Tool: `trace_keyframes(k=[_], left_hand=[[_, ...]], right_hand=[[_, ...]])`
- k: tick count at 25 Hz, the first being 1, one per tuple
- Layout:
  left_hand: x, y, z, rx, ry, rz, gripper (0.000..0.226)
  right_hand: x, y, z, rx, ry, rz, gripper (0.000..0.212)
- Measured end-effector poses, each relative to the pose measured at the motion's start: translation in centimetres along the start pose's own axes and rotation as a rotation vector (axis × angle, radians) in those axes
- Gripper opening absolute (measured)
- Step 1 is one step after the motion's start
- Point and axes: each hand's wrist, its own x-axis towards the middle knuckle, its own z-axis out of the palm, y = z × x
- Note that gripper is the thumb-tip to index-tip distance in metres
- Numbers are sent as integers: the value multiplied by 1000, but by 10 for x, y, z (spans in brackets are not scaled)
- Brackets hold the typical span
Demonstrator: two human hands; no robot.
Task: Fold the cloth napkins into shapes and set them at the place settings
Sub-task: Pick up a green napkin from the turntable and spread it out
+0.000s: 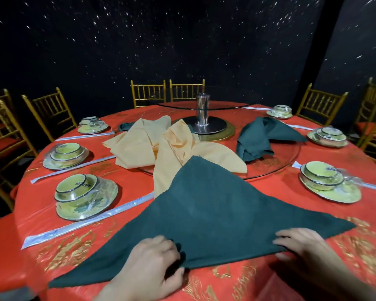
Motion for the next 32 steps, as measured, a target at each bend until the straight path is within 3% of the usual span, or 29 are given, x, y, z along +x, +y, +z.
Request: trace_keyframes(k=[4, 6, 8, 15, 19, 22, 26, 32], left_hand=[[17, 14, 9, 26, -205, -383, 87], [21, 16, 14, 29, -325, -464, 92], [23, 13, 16, 43, -355, -478, 86], [31, 16, 11, 73, -326, -480, 88], [47, 44, 10, 43, -254, -276, 78], [53, 54, 17, 28, -196, -148, 68], [39, 39, 21, 32, -30, -45, 45], [1, 21, 15, 38, -7, -67, 26]], right_hand=[[9, -16, 0, 9, -226, 200, 99], [17, -21, 0, -12, -374, 252, 119], [24, -24, -1, -7, -418, 261, 124], [29, -22, -4, 24, -399, 215, 118], [27, -21, -6, 18, -362, 171, 104], [21, -17, -2, 37, -247, 94, 82], [14, -5, 6, 22, 57, -29, 43], [11, -5, 15, 98, 213, -100, 54]])
